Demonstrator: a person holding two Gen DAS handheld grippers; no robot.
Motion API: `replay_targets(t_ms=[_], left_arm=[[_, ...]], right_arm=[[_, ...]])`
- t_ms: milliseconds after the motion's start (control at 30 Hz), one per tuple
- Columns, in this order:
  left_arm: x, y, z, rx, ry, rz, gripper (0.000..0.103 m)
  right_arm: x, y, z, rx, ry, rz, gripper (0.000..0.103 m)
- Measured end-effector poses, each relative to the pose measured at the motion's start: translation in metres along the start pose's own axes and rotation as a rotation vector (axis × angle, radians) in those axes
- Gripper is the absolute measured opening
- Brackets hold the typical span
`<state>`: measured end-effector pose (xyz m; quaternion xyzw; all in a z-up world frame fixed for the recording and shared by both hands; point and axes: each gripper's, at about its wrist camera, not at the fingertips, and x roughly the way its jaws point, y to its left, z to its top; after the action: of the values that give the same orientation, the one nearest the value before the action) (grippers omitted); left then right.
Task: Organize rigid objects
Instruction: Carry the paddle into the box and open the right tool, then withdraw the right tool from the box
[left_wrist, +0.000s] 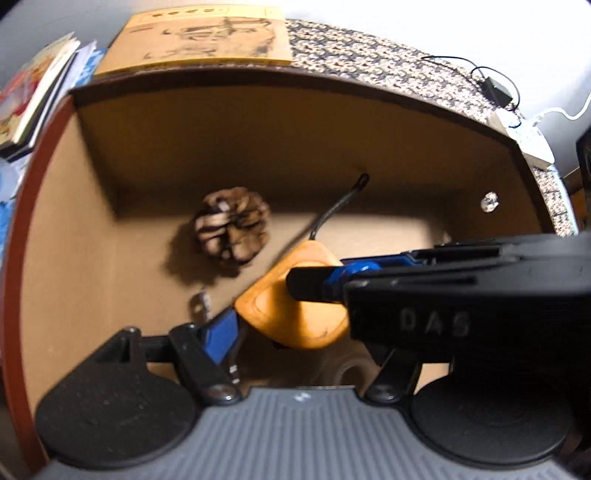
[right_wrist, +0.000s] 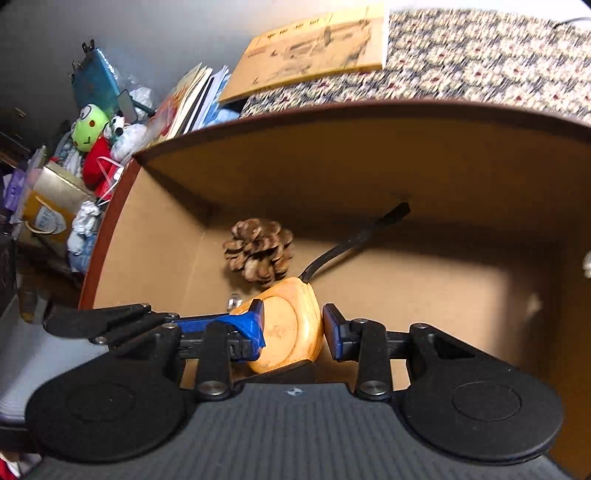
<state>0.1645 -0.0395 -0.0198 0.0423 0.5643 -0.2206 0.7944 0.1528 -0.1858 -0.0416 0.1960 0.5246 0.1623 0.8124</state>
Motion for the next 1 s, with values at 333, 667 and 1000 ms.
replay_targets(t_ms=[333, 667, 1000], left_arm=[[-0.020, 0.018, -0.014, -0.004, -0.055, 0.120, 0.071], [-0.021, 0.003, -0.026, 0.105, -0.150, 0.257, 0.072], [-0.018, -0.004, -0.028, 0.130, -0.196, 0.323, 0.073]], right_arm=[[0.020, 0.019, 0.001, -0.047, 0.027, 0.098, 0.019], [-0.022, 0.018, -0.009, -0.027, -0.137, -0.012, 0.019], [-0.043, 0.013, -0.045, -0.024, -0.261, -0.180, 0.019]])
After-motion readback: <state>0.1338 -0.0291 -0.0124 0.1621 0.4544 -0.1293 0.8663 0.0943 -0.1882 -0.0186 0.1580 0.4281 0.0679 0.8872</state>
